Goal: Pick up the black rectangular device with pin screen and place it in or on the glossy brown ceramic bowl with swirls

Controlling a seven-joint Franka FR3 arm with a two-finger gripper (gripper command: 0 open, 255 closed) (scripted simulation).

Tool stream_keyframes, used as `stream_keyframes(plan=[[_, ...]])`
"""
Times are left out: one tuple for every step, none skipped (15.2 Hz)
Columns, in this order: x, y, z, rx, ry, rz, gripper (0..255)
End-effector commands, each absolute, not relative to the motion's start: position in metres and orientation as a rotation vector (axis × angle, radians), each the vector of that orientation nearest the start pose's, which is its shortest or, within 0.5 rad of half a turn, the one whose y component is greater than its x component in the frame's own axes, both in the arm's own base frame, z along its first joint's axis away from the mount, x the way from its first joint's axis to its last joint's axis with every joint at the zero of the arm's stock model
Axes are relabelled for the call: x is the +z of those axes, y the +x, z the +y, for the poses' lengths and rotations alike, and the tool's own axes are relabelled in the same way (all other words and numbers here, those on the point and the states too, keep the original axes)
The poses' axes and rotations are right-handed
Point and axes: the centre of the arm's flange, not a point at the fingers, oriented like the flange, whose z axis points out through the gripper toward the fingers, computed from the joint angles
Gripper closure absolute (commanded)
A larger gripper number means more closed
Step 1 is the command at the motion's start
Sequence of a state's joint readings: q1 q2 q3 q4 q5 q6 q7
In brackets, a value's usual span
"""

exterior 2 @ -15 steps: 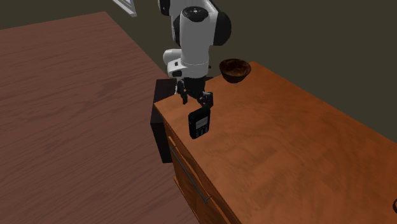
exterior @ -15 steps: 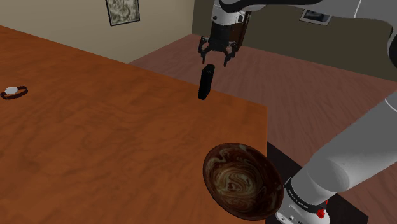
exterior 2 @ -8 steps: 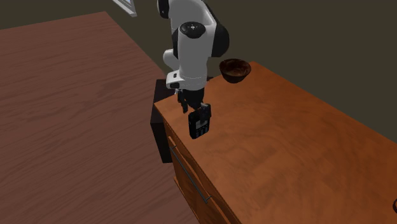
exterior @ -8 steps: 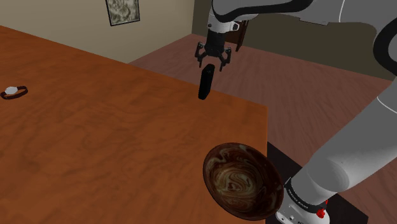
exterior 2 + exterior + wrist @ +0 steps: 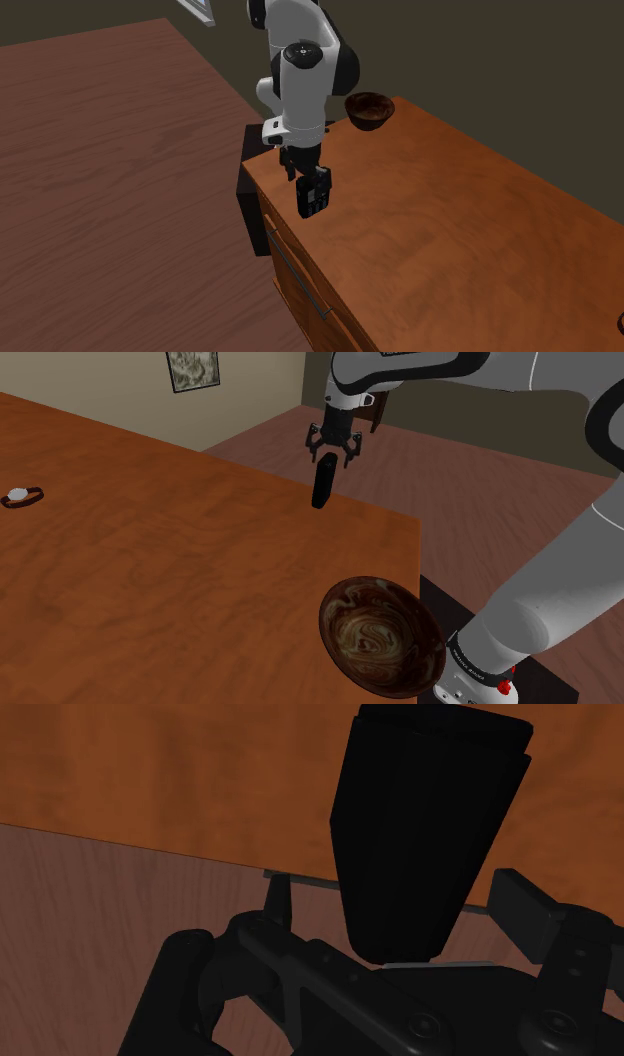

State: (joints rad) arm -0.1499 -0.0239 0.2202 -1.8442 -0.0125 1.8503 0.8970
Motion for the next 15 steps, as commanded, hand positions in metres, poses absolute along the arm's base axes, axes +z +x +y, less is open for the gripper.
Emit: stream_keyframes(plan=[[0.531, 0.557, 0.039, -0.053, -2.880, 1.258, 0], [0.531, 0.557, 0.039, -0.053, -2.880, 1.258, 255], [0.531, 0.557, 0.039, -0.053, -2.880, 1.258, 255], [0.531, 0.557, 0.039, -0.053, -2.880, 1.258, 255], [0.531, 0.557, 0.039, -0.053, -2.880, 1.258, 255], [0.531, 0.557, 0.039, -0.053, -2.880, 1.258, 255], [0.531, 0.557, 0.039, -0.053, -2.880, 1.258, 255], [0.531, 0.557, 0.039, -0.053, -2.880, 1.258, 255], [0.531, 0.557, 0.039, -0.053, -2.880, 1.258, 255], [0.531, 0.557, 0.039, -0.053, -2.880, 1.258, 255], [0.531, 0.557, 0.039, -0.054, -2.880, 1.258, 255], [0.537, 0.557, 0.039, -0.054, -2.880, 1.258, 255], [0.542, 0.557, 0.039, -0.054, -2.880, 1.258, 255], [0.547, 0.557, 0.039, -0.054, -2.880, 1.258, 255], [0.552, 0.557, 0.039, -0.054, -2.880, 1.258, 255]])
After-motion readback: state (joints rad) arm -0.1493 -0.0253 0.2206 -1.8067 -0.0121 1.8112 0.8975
